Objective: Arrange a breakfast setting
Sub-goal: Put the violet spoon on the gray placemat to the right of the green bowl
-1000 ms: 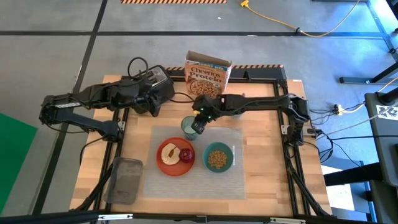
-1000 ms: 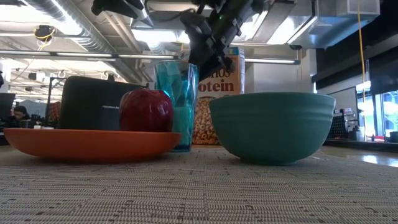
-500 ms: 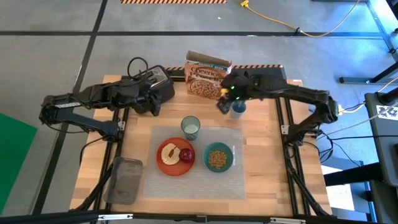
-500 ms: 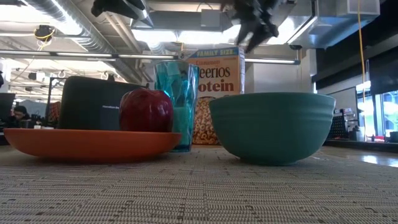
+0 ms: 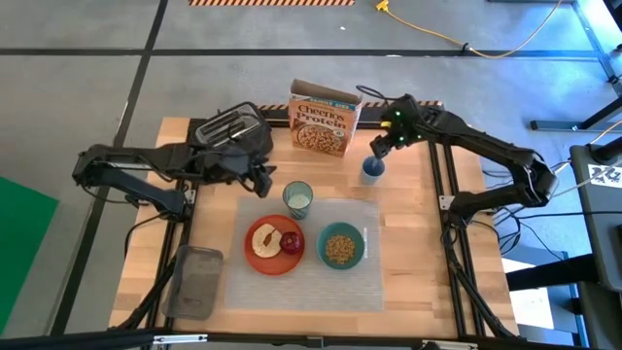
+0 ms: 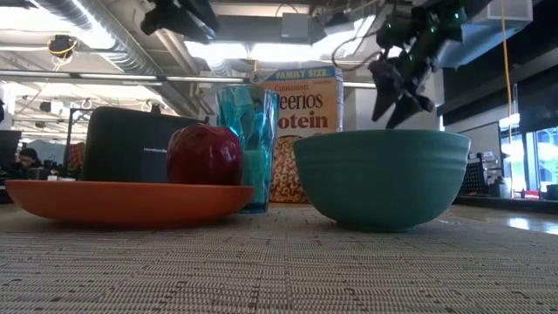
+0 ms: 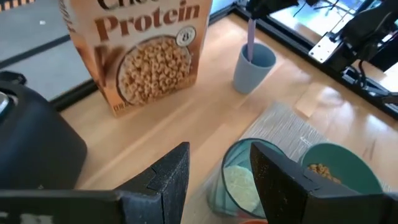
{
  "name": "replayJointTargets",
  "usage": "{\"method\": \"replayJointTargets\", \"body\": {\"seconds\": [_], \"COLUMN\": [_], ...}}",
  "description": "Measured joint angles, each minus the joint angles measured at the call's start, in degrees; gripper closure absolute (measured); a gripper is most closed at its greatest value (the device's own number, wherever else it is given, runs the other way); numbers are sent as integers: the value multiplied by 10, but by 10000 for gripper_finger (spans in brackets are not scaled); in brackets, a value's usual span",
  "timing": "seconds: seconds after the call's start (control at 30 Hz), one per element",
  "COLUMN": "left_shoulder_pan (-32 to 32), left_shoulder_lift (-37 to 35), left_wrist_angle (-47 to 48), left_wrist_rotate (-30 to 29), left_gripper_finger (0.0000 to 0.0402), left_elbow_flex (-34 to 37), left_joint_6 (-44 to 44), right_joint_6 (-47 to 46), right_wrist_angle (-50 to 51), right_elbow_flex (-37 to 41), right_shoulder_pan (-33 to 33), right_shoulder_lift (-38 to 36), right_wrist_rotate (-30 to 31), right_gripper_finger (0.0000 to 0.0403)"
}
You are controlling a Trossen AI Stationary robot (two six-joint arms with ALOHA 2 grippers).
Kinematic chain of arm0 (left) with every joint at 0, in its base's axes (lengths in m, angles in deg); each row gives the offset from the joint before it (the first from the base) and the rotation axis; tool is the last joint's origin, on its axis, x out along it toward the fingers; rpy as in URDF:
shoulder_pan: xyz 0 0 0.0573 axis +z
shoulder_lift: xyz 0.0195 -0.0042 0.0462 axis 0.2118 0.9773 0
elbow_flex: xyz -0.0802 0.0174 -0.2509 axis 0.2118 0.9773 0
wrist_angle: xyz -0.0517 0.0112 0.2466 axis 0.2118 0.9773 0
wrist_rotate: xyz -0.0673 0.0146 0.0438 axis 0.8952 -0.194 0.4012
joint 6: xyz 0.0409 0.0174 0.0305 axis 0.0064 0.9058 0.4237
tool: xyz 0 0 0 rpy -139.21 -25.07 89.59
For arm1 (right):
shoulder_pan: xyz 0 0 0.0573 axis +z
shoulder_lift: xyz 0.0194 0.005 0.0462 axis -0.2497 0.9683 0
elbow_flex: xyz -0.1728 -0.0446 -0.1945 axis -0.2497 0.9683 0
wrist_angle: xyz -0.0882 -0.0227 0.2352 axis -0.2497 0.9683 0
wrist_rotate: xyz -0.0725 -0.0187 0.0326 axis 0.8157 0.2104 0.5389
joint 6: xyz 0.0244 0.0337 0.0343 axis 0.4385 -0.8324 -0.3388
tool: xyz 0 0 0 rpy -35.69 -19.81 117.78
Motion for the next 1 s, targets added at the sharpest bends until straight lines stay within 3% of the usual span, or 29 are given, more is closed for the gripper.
{"method": "replayJointTargets", "body": {"seconds": [0.2,0.4,0.63,1.0], "left_shoulder_pan": [-6,-5,-5,-5], "left_shoulder_lift": [28,33,32,32], "left_wrist_angle": [-1,-4,-4,-3], "left_wrist_rotate": [0,-2,-13,-14], "left_gripper_finger": [238,238,238,238], "left_elbow_flex": [0,0,0,0], "left_joint_6": [-32,-60,-63,-73], "right_joint_6": [51,75,88,98], "right_wrist_angle": [-11,-2,-4,4], "right_elbow_flex": [20,20,20,20], "right_shoulder_pan": [-48,-75,-75,-74], "right_shoulder_lift": [0,4,24,39], "right_wrist_rotate": [-22,-97,-150,-163], "right_gripper_finger": [166,170,213,260]}}
